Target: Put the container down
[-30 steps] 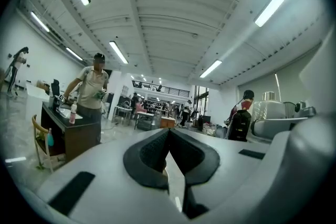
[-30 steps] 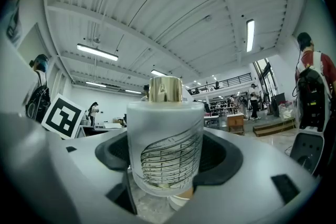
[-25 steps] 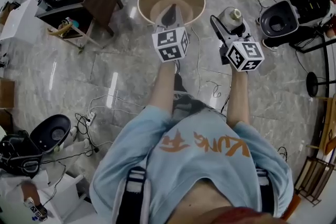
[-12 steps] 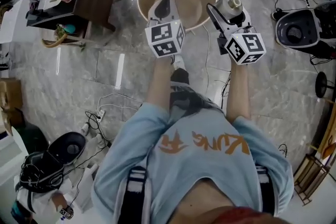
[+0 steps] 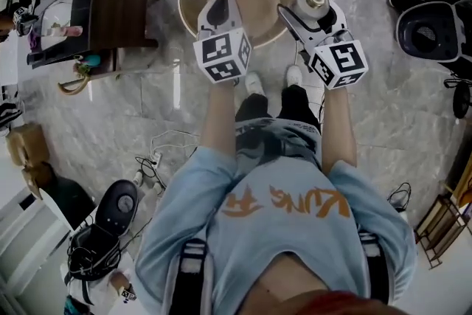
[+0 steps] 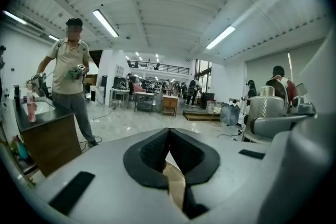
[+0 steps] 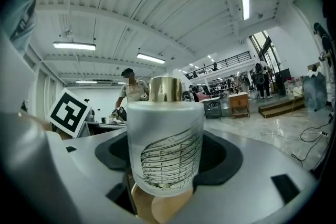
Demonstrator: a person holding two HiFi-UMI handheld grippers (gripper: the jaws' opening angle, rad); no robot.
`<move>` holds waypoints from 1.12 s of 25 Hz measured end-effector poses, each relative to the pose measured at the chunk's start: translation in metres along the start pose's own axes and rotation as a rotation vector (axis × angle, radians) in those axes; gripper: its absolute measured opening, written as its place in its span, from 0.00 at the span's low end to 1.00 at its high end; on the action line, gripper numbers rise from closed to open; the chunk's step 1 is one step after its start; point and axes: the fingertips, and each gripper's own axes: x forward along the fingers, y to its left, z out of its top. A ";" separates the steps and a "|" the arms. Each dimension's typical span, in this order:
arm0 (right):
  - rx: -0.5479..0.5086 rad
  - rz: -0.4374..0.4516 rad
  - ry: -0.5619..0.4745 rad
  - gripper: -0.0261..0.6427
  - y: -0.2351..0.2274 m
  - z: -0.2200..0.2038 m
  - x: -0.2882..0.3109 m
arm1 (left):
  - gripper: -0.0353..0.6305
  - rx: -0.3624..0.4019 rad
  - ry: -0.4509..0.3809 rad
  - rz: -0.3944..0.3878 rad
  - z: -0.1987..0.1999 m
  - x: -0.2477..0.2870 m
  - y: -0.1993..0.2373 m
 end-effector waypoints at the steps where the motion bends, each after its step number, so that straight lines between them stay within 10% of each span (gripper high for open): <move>1: -0.006 0.005 0.010 0.56 -0.014 -0.007 0.007 | 0.09 0.002 0.005 0.014 -0.003 0.013 -0.001; 10: -0.029 0.103 0.176 0.56 -0.057 -0.085 0.058 | 0.09 -0.127 0.061 0.029 -0.056 0.080 0.003; 28: -0.017 0.132 0.381 0.56 -0.069 -0.283 0.125 | 0.09 -0.133 0.276 0.225 -0.254 0.147 0.100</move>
